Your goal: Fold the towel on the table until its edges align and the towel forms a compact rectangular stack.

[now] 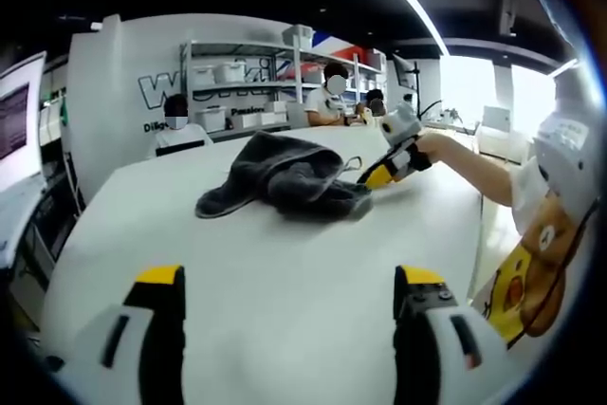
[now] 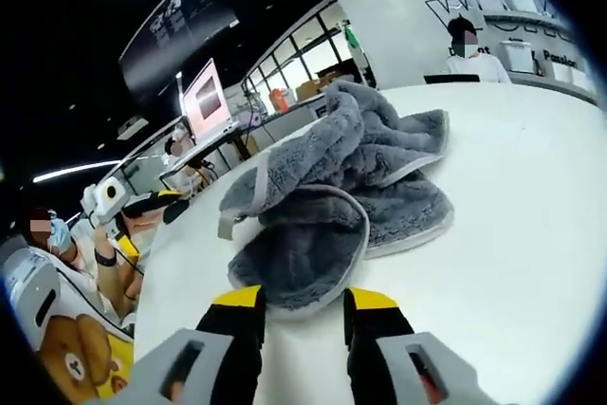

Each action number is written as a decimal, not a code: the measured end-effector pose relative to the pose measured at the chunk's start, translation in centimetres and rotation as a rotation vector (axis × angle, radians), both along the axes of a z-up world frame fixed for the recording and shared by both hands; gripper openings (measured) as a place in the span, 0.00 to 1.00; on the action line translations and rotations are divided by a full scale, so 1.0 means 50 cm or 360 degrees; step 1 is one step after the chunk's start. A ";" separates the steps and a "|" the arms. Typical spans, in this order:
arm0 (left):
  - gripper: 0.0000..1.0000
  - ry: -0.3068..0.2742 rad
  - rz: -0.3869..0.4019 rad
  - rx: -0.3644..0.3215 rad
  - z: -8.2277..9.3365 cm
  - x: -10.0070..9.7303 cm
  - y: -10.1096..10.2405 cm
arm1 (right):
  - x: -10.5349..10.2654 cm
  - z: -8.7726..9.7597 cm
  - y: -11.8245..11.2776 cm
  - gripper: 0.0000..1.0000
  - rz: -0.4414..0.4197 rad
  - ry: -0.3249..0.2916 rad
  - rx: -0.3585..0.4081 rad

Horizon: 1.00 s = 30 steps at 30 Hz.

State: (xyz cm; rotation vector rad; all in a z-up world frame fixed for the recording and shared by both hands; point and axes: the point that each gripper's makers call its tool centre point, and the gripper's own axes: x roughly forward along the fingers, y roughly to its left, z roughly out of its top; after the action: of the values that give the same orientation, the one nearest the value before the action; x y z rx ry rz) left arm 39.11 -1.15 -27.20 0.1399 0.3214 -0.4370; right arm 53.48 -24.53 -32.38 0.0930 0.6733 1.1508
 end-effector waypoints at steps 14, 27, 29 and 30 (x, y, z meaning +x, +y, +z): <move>0.96 0.0009 0.0007 -0.0004 -0.004 0.003 0.002 | 0.006 -0.011 -0.004 0.19 -0.0022 0.0029 0.0005; 0.96 0.0008 0.0013 -0.0008 -0.004 0.004 0.006 | 0.017 -0.015 -0.002 0.05 -0.0009 -0.0012 0.0002; 0.96 0.0008 0.0011 -0.0008 -0.003 0.004 0.005 | 0.020 -0.011 -0.003 0.04 -0.0008 -0.0025 0.0003; 0.96 0.0007 0.0008 -0.0007 -0.003 0.004 0.004 | 0.020 -0.008 -0.003 0.04 -0.0003 -0.0030 0.0004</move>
State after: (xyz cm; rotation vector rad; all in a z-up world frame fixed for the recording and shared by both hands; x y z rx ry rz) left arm 39.32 -0.95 -27.35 0.1336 0.3253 -0.4328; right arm 54.49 -24.69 -32.79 0.0850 0.6549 1.1496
